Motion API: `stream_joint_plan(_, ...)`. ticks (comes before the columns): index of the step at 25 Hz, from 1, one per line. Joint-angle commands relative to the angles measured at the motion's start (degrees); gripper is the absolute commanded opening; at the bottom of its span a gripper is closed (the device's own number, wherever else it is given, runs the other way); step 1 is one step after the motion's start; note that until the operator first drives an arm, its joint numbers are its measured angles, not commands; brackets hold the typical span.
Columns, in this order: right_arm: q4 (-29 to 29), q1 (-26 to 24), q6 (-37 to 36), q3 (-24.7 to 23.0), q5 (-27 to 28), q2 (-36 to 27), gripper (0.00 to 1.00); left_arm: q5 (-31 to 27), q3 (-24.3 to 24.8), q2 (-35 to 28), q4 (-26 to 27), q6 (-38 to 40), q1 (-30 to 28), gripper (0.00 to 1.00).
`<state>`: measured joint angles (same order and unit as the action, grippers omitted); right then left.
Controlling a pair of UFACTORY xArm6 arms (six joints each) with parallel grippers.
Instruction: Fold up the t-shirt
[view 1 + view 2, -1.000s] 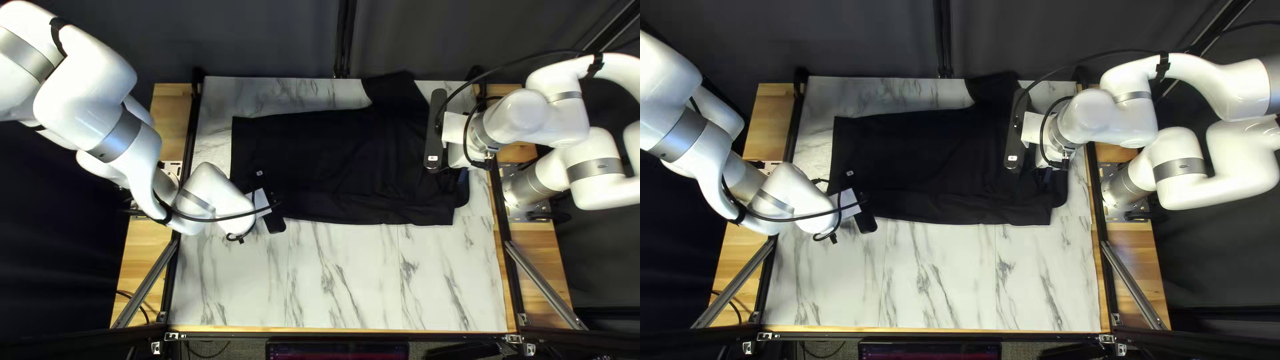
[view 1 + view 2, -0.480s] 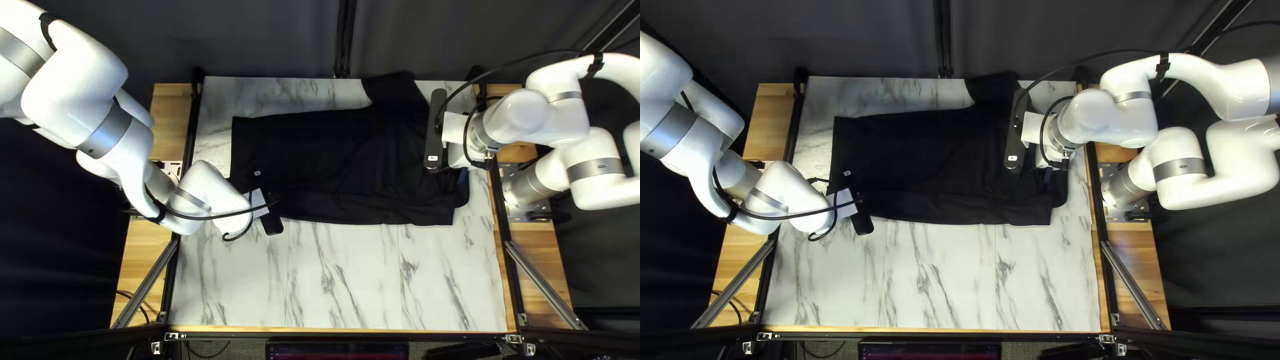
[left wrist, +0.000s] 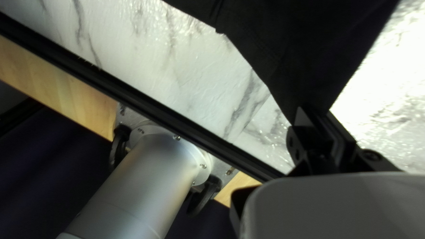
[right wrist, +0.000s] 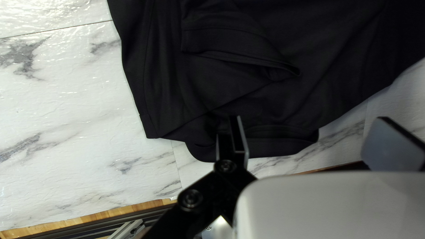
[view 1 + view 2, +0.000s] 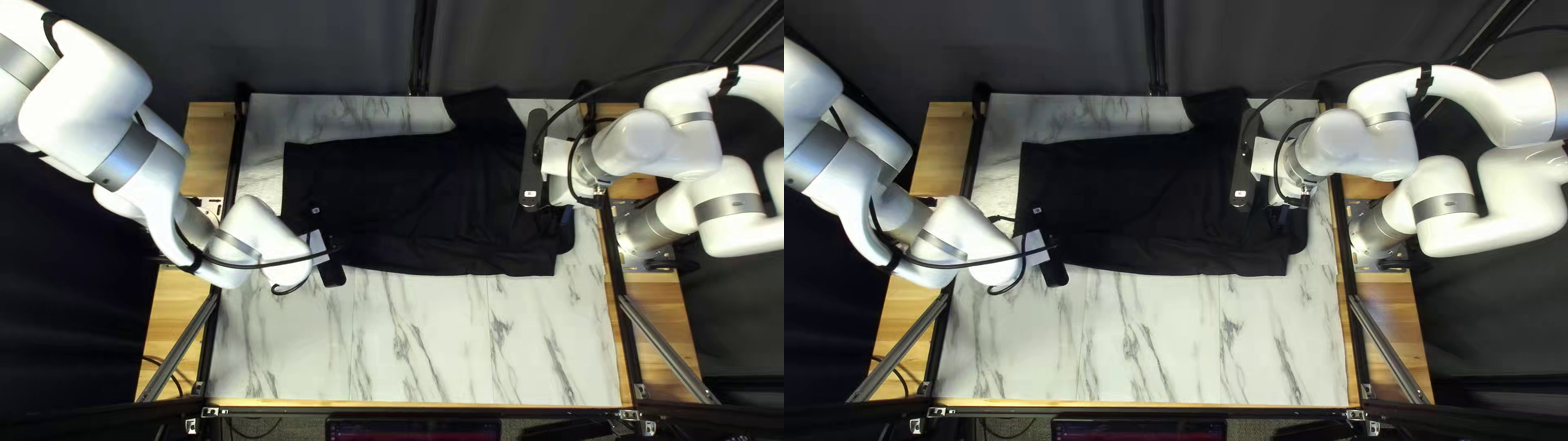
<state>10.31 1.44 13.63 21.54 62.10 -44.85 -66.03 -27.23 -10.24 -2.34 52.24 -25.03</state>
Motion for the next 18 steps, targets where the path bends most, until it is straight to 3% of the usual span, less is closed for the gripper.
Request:
stream_joint_plan(1,0.00,0.00,0.00,0.00,0.00,0.00,1.00,0.28,0.34,0.67,1.17,1.00,-1.47,0.00)
stream_joint_plan(2,0.00,0.00,0.00,0.00,0.00,0.00,1.00,0.11,-0.01,0.90,1.34,1.11,-1.82,0.32)
stream_joint_plan(3,0.00,0.00,0.00,0.00,0.00,0.00,1.00,-0.43,-0.86,1.20,1.55,1.24,-2.40,0.97)
stream_joint_plan(12,0.00,0.00,0.00,0.00,0.00,0.00,1.00,-4.43,-5.26,-1.22,-0.02,-2.82,-1.26,1.00)
stream_joint_plan(18,0.00,0.00,0.00,0.00,0.00,0.00,1.00,-0.51,-6.03,-2.74,-3.66,-13.46,7.30,1.00)
